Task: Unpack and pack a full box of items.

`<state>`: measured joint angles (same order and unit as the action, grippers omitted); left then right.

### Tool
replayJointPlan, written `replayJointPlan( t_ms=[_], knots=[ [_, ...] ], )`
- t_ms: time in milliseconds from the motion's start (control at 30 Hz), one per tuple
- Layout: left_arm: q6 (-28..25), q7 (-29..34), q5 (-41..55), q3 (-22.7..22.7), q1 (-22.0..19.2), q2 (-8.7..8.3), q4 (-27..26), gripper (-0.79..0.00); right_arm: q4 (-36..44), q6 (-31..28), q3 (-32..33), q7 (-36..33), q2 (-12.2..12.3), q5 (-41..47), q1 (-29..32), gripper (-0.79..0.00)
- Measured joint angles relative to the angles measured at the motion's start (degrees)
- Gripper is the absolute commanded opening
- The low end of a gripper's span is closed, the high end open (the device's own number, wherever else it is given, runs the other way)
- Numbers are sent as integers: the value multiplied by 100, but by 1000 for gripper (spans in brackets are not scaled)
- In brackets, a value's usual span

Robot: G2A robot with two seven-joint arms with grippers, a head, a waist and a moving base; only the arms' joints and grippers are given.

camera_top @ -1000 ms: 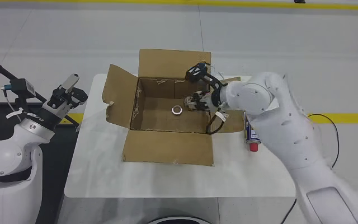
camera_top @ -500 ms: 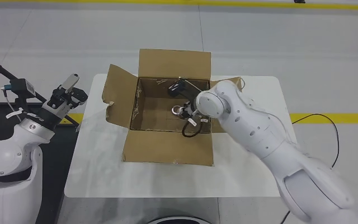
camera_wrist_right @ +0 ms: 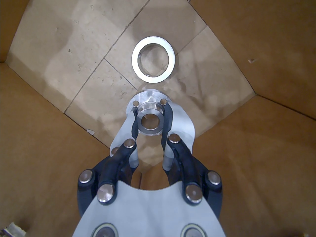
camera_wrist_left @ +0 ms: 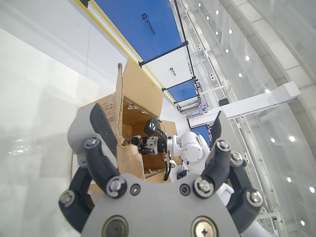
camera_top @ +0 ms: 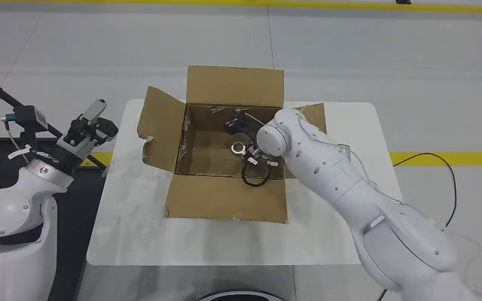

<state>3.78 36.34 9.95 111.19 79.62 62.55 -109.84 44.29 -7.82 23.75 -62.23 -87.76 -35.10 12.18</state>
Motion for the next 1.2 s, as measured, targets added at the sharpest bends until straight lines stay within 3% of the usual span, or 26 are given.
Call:
replayJointPlan(
  t_ms=[300,633,733,867,1067,1200],
  knots=[
    [0,0,0,0,0,0,0,0,-375,-198,5,-36,-212,-4,-128,-514],
    [0,0,0,0,0,0,0,0,-519,-407,148,-151,-239,-134,-242,-425],
    [0,0,0,0,0,0,0,0,-456,-493,320,-194,-172,-94,-334,-320],
    [0,0,0,0,0,0,0,0,-219,-626,747,-356,41,77,-457,-188],
    [0,0,0,0,0,0,0,0,757,-587,1779,-811,642,36,-294,-114],
    [0,0,0,0,0,0,0,0,2024,-459,2812,-1344,1151,-86,306,-102]
  ],
)
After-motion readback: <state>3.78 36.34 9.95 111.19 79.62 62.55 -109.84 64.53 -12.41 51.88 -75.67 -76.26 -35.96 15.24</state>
